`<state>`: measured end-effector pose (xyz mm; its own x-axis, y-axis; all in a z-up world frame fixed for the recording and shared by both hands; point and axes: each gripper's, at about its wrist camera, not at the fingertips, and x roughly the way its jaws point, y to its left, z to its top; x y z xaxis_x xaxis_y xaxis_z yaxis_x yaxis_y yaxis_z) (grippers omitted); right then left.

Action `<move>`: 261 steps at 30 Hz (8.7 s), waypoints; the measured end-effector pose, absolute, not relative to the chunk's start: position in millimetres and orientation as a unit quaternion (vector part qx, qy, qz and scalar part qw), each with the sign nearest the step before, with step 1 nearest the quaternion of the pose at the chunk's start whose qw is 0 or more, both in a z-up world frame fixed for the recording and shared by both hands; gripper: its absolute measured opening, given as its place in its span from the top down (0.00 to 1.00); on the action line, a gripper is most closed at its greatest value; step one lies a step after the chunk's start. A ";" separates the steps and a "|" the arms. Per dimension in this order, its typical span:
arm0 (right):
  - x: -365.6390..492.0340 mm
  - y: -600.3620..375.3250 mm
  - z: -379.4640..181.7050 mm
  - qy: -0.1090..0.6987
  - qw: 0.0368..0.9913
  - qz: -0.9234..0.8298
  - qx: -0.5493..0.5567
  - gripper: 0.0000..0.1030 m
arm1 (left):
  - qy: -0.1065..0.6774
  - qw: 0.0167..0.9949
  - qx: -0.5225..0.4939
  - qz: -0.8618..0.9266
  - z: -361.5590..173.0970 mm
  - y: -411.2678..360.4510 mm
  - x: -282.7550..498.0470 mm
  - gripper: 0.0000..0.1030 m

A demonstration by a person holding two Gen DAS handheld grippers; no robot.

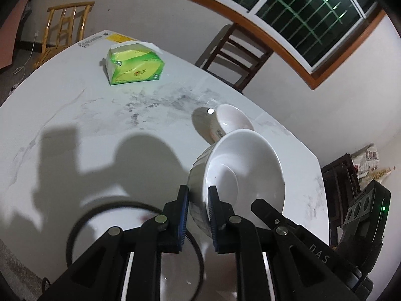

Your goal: Organize plates and bowls

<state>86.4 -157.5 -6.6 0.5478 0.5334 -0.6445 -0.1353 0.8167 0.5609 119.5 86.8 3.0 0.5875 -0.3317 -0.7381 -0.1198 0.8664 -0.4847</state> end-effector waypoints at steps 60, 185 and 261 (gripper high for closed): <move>-4.5 -297.1 -68.5 0.466 0.844 0.067 0.256 0.81 | 0.548 0.821 -0.083 -0.139 -50.7 -92.9 74.4 0.85; 225.6 -202.2 -27.8 0.463 0.840 0.142 0.242 0.70 | 0.492 0.818 -0.288 -0.072 -47.2 66.4 304.9 0.78; 190.7 -172.2 -66.7 0.515 0.822 0.127 0.205 0.84 | 0.550 0.809 -0.204 -0.041 -75.2 52.6 236.1 0.85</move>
<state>190.7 -172.2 -66.7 0.4367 0.4194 -0.7959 0.0026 0.8841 0.4674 236.1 52.6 -75.2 0.3925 -0.2900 -0.8728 -0.1586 0.9134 -0.3749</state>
